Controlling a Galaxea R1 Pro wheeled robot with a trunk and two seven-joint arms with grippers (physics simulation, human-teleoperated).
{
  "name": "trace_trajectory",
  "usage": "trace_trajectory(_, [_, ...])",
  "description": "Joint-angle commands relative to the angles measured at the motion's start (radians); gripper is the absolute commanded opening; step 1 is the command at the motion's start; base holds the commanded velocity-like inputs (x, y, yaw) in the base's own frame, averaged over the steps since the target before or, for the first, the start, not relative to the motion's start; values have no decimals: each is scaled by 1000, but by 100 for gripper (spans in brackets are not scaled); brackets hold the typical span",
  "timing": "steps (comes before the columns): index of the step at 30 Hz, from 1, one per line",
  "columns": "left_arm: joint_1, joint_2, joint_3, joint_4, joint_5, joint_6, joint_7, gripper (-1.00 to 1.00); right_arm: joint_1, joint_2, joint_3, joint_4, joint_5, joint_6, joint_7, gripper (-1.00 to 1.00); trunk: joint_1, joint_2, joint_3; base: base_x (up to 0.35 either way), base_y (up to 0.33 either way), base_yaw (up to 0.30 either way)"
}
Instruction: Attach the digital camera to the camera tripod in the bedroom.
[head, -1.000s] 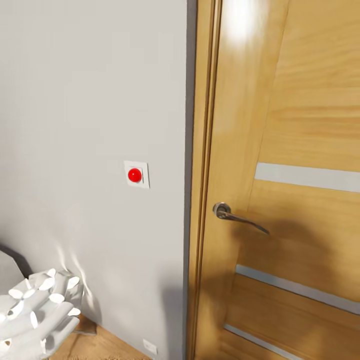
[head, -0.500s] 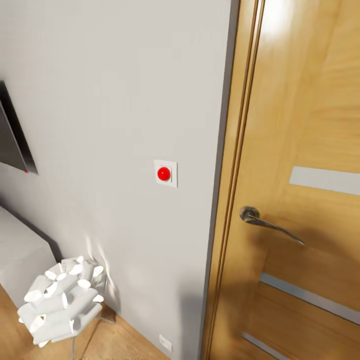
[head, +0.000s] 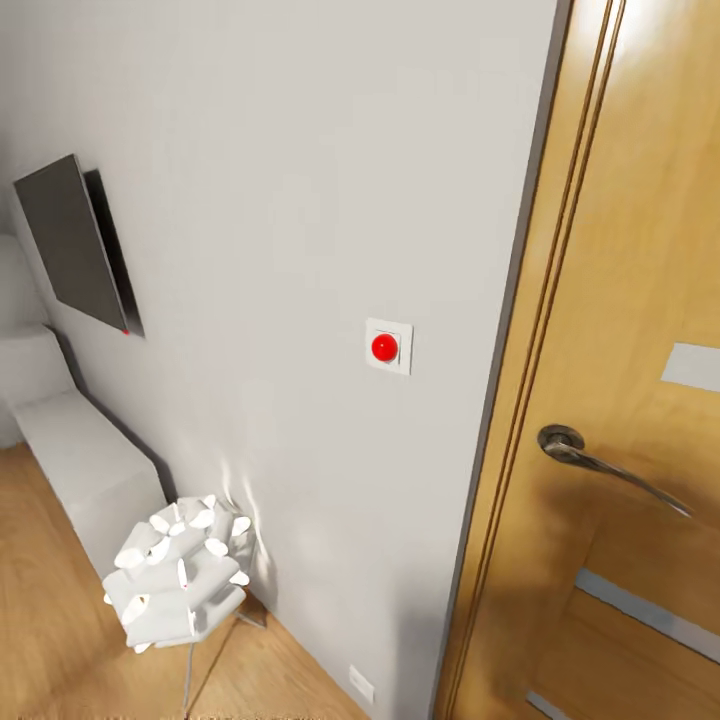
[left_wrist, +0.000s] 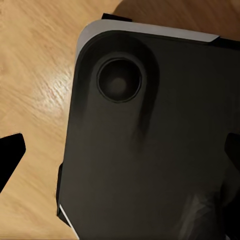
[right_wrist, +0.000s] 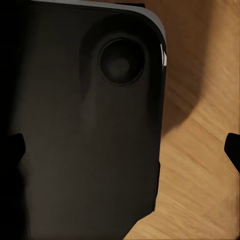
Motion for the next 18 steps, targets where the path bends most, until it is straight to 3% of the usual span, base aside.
trace_trajectory(1, [1,0,-1,-2,6,-1,0,100,0,0,1,1,1,-3,0,100,0,0,-1,0,0,279])
trace_trajectory(18, [1,1,-1,-2,4,-1,0,100,0,1,1,5,0,-4,-1,100,0,0,-1,0,0,279])
